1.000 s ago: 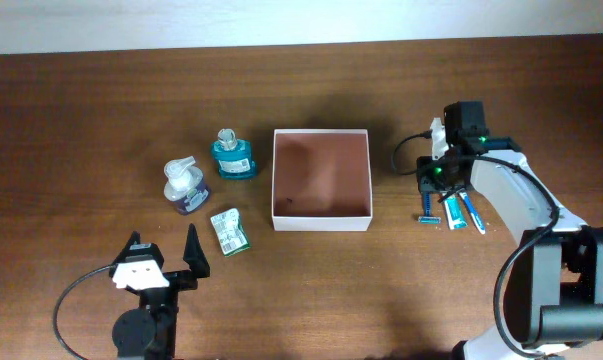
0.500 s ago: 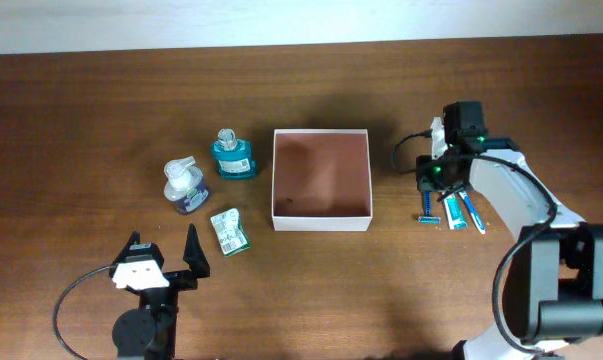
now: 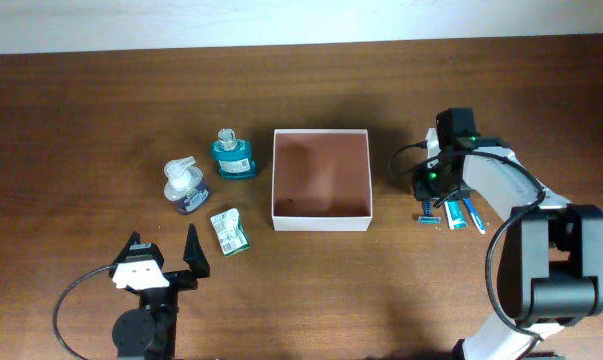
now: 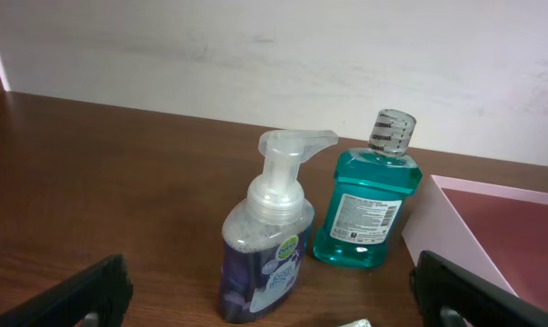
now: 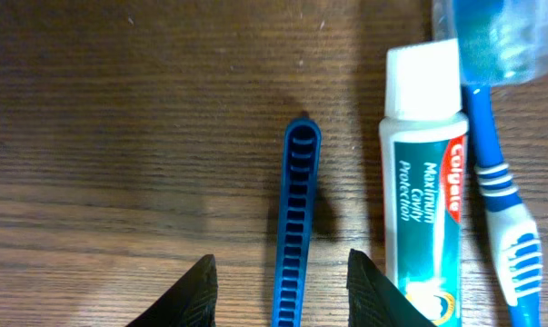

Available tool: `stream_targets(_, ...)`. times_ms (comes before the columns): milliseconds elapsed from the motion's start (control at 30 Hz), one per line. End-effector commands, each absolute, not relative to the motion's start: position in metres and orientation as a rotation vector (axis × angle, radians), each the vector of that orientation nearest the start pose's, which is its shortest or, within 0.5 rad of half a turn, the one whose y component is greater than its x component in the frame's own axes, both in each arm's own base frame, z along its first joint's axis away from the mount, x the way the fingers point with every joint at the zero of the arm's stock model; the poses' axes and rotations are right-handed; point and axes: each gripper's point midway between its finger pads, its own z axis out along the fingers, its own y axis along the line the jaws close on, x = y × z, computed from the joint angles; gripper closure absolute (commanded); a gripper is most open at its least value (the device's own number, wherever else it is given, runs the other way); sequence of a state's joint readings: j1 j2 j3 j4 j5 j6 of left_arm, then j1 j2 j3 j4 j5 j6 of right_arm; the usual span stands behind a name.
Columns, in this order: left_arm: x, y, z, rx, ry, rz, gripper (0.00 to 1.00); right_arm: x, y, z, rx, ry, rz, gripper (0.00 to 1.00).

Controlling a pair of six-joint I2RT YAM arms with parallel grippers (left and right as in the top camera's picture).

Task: Pack container
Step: 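Lower the right gripper and close it on the blue razor handle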

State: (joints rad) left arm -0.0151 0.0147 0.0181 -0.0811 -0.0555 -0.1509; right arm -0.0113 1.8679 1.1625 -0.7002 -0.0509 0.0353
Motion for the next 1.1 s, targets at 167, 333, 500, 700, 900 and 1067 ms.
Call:
stream_targets(167, 0.246, 0.006, 0.157, -0.144, 1.641, -0.076, 0.01, 0.361, 0.012, -0.006, 0.071, 3.023, 0.130, 0.60)
stream_targets(333, 0.246, 0.006, 0.157, -0.144, 1.641, -0.076, 0.01, 0.359, 0.012, -0.006, 0.071, 3.029, 0.129, 0.62)
stream_targets(500, 0.246, 0.006, 0.157, -0.144, 1.641, -0.076, 0.01, 0.355, 0.012, -0.006, 0.073, 3.046, 0.129, 0.78)
stream_targets(700, 0.246, 0.006, 0.157, -0.144, 1.641, -0.076, 0.01, 0.351, 0.012, -0.007, 0.075, 3.061, 0.125, 0.79)
stream_targets(900, 0.246, 0.006, 0.157, -0.144, 1.641, -0.076, 0.01, 0.351, 0.007, -0.007, 0.076, 3.064, 0.087, 0.83)
stream_targets(1067, 0.246, 0.006, 0.157, -0.144, 1.641, -0.076, 0.01, 0.351, 0.004, -0.007, 0.077, 3.063, 0.057, 0.85)
